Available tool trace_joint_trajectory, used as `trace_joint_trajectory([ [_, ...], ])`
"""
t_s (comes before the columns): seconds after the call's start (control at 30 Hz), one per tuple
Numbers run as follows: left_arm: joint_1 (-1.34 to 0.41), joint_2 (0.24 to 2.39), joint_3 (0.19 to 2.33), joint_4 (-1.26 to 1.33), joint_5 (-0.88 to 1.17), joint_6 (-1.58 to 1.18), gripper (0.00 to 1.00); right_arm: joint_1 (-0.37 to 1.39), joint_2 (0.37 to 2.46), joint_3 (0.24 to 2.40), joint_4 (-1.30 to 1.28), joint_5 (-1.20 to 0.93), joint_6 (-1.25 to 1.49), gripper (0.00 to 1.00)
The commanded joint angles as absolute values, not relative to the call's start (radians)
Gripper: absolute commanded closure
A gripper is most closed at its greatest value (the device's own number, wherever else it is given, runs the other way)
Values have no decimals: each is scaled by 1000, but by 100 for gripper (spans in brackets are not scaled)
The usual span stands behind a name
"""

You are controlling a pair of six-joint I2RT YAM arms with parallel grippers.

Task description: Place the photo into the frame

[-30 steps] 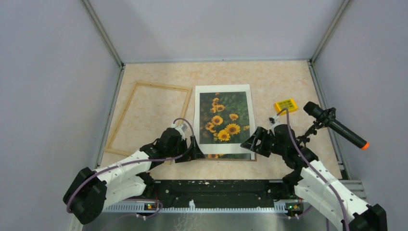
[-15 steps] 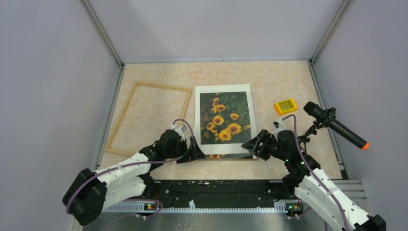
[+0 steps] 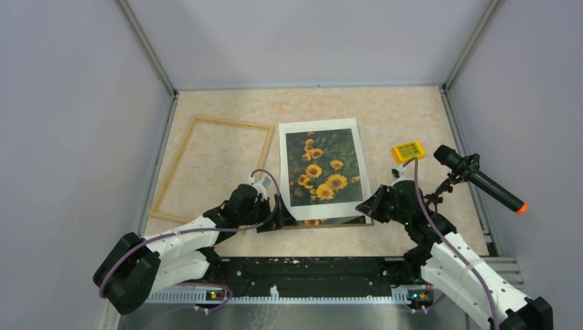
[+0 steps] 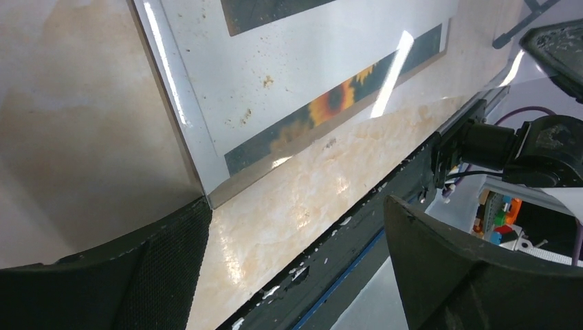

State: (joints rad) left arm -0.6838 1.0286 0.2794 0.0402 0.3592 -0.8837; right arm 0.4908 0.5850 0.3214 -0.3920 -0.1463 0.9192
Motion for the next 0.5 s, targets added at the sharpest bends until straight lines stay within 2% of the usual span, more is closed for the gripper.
trace_joint_trajectory([
  [0.0, -695, 1097, 252, 104, 398, -871, 1, 505, 628, 466, -404, -98, 755, 100],
  [0.07, -702, 1111, 289, 90, 406, -843, 1, 505, 639, 522, -441, -67, 695, 100],
  [0.13, -703, 1102, 369, -32, 368, -779, 1, 504, 645, 575, -471, -44, 640, 100],
  [0.3, -700, 1013, 605, -358, 130, -617, 1, 505, 671, 700, -532, -38, 530, 100],
  [0.47, -683, 983, 783, -531, -67, -543, 1, 504, 686, 778, -574, -42, 486, 100],
])
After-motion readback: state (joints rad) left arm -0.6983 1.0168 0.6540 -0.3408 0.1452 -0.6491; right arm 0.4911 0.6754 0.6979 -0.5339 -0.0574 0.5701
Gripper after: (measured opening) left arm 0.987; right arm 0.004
